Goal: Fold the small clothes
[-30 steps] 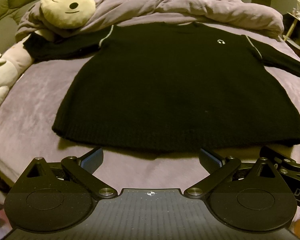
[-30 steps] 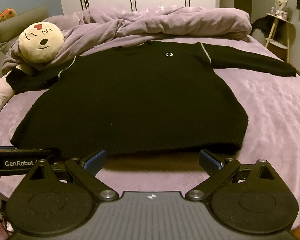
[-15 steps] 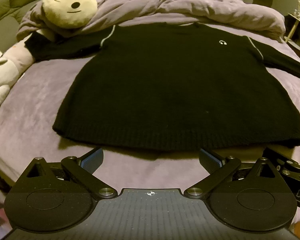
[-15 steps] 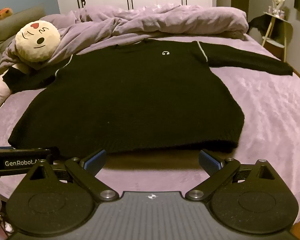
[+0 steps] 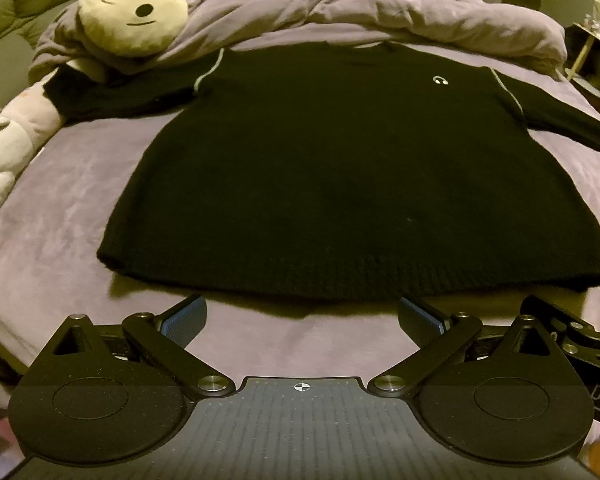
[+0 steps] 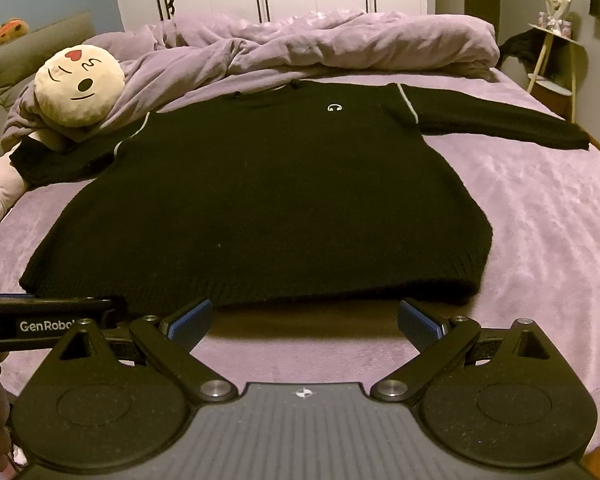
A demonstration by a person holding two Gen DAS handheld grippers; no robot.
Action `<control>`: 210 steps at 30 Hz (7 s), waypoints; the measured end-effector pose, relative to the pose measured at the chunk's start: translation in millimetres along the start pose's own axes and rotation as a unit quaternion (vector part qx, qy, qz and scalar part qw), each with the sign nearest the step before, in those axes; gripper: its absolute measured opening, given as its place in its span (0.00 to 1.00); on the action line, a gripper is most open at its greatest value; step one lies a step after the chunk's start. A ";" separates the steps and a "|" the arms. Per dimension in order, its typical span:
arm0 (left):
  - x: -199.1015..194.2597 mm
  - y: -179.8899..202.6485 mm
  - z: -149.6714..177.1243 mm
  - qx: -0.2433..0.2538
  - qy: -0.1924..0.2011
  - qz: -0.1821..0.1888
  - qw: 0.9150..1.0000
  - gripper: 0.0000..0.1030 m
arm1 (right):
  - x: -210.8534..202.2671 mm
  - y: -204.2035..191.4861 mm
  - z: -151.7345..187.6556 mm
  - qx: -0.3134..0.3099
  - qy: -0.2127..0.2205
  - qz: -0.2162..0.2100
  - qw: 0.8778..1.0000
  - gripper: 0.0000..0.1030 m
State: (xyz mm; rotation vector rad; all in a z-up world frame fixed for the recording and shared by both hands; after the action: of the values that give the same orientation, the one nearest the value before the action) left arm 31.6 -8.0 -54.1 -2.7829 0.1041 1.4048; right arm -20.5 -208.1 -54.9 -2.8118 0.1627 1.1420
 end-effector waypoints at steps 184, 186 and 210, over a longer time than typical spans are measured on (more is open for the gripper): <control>291.3 -77.8 -319.7 -0.228 -0.017 0.224 0.947 0.14 | 321.5 130.3 -209.8 0.417 -0.027 -0.043 0.907 0.20; 297.7 -89.8 -310.0 -0.222 -0.026 0.190 0.956 0.19 | 325.7 120.6 -209.2 0.381 -0.040 -0.028 0.923 0.18; 242.3 -490.5 -224.4 -0.532 0.104 -0.038 0.840 0.66 | 248.6 -47.7 -135.1 0.162 -0.110 0.027 0.980 0.59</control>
State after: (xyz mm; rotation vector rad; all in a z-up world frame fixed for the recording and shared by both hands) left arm 389.4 458.0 -120.6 -3.6705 -1.1161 1.3810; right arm 256.2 -194.1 -129.8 -2.3941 0.3701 1.2954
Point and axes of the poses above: each gripper's, at about its wrist camera, not at the fingertips, and x roughly the way its jaws point, y to its right, z to its underside, the point moved 7 cm from there along x, roughly the way its jaws point, and after that the axes turned 4 degrees about z, right-handed, at the moved point
